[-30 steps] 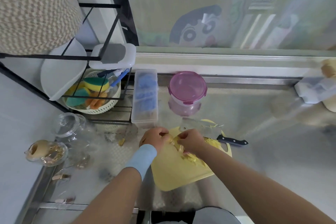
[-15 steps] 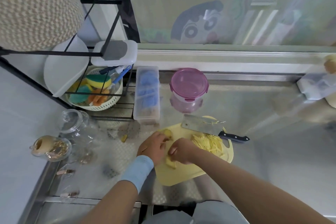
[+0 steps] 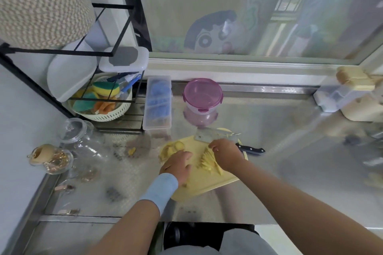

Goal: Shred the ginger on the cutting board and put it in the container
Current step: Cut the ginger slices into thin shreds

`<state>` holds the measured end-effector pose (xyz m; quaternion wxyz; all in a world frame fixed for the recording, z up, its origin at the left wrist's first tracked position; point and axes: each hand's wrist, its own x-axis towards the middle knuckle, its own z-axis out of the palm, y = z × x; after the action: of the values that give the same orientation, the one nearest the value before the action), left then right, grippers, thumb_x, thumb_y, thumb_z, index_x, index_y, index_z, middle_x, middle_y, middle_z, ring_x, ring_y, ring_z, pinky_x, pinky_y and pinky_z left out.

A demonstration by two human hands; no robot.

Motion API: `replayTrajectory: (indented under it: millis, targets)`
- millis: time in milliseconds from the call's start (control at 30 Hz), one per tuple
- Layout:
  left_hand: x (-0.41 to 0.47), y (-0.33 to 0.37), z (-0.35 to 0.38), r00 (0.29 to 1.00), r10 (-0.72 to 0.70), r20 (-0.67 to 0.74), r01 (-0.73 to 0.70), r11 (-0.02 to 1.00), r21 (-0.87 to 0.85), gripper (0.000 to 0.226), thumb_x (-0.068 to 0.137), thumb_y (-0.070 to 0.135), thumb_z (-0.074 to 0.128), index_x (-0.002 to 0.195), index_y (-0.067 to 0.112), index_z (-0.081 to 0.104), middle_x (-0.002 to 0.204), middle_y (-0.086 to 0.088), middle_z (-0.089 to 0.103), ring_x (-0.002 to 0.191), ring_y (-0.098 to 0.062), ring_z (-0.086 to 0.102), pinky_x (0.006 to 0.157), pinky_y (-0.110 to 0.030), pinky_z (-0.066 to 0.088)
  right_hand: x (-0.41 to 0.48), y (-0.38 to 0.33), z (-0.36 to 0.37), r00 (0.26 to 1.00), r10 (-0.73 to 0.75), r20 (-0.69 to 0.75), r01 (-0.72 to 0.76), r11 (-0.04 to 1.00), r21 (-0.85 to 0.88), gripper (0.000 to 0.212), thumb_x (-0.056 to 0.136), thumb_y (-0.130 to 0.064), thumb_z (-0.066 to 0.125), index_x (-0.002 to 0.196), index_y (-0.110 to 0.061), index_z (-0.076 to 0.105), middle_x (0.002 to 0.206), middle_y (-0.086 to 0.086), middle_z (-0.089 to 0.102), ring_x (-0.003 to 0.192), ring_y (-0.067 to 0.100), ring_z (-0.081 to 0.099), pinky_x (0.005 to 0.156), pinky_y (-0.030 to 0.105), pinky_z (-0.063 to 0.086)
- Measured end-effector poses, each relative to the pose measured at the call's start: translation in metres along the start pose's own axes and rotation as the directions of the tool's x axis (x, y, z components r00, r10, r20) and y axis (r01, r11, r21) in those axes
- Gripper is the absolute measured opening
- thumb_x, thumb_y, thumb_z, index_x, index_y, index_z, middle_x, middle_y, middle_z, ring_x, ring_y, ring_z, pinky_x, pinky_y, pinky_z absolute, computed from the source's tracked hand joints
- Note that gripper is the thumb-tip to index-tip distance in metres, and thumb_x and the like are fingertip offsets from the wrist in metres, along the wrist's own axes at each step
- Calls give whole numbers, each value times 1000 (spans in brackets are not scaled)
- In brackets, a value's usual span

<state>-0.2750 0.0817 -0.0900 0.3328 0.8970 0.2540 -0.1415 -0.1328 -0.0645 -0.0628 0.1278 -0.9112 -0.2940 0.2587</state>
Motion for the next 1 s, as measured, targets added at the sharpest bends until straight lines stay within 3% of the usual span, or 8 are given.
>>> replayTrajectory:
  millis: [133,333,533,633,733,833,933,1000]
  targets:
    - [25,37,6,999,38,18,-39,998,53,46,99,28,46,144,31,38,147,10,36,134,-16,37,108,-36,36,10,55,-17,994,81,-69,-87,993,-86,50,87,0,49,128,-24,64,129,3,58,117,28,59,99,38,49]
    - [54,58,18,997,-32,77,27,997,71,45,99,22,45,142,32,41,146,10,37,133,-16,39,108,-34,36,24,99,-13,1000,29,10,-26,966,-256,44,99,-23,52,141,-26,41,129,2,54,118,28,53,98,38,43]
    - [52,51,19,999,-48,17,48,999,1,38,99,19,43,133,33,50,136,13,45,124,-13,46,104,-32,40,30,107,-10,999,-32,43,44,950,-308,66,103,-28,47,159,-22,12,142,5,43,128,28,44,100,43,41]
    - [46,47,16,994,-66,-92,65,998,-11,32,97,16,42,121,31,57,124,9,50,114,-13,52,98,-33,45,26,103,-17,999,-51,-10,46,962,-268,65,105,-35,43,160,-23,11,138,5,44,125,29,46,97,44,44]
    - [36,44,14,987,-71,-147,68,997,-24,29,96,13,44,117,27,58,119,8,51,110,-12,52,94,-29,45,14,91,-28,998,-32,-46,27,994,-102,51,101,-29,44,150,-28,32,129,2,50,119,27,53,97,43,47]
    - [22,36,15,983,-73,-171,71,997,-15,27,95,14,45,114,27,59,118,6,52,109,-13,53,93,-28,44,-6,73,-30,997,-11,-81,16,998,59,29,100,-25,40,126,-25,51,112,2,58,100,29,61,86,43,51]
    - [7,23,17,964,-96,-249,101,995,7,28,96,15,44,116,27,59,121,7,53,114,-14,50,97,-29,42,-32,49,-16,999,-6,-38,14,977,211,6,101,-20,41,99,-17,46,93,2,54,80,28,55,72,39,46]
    - [-2,15,19,949,-125,-289,140,990,30,29,96,16,44,118,29,59,126,8,51,117,-16,49,99,-29,40,-47,35,-2,999,36,26,-43,955,295,8,103,-21,42,96,-17,43,84,0,53,78,25,52,67,34,38]
